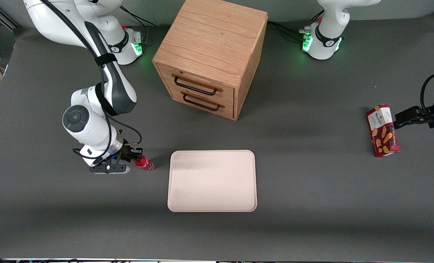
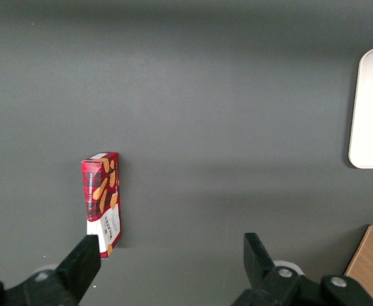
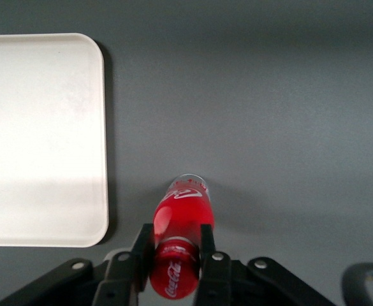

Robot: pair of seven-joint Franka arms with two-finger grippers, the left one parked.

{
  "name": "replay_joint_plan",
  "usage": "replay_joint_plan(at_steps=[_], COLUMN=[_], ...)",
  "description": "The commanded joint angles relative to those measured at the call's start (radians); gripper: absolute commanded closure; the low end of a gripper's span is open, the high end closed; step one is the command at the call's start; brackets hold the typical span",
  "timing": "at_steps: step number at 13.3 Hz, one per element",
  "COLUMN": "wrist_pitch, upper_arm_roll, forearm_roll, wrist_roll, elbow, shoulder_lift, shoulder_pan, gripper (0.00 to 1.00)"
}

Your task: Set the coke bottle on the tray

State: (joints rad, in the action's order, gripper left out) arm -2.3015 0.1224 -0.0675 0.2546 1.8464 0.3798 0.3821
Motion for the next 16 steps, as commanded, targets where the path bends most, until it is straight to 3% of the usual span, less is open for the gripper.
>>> replay_joint_plan(at_steps=[1, 4, 16], wrist_pitch=[0.004, 0.104, 0.923], upper_arm_roll=[-0.001, -0.001, 0.01], forearm_roll=[-0.017, -0.018, -0.005], wrist_roll=[-0.017, -0.015, -0.021], elbow=[0.002, -0.079, -0.709], shoulder_lift=[-0.019, -0.018, -0.035], shoulder_pan=[0.0, 0.0, -0.034], gripper=[1.0, 1.0, 1.0])
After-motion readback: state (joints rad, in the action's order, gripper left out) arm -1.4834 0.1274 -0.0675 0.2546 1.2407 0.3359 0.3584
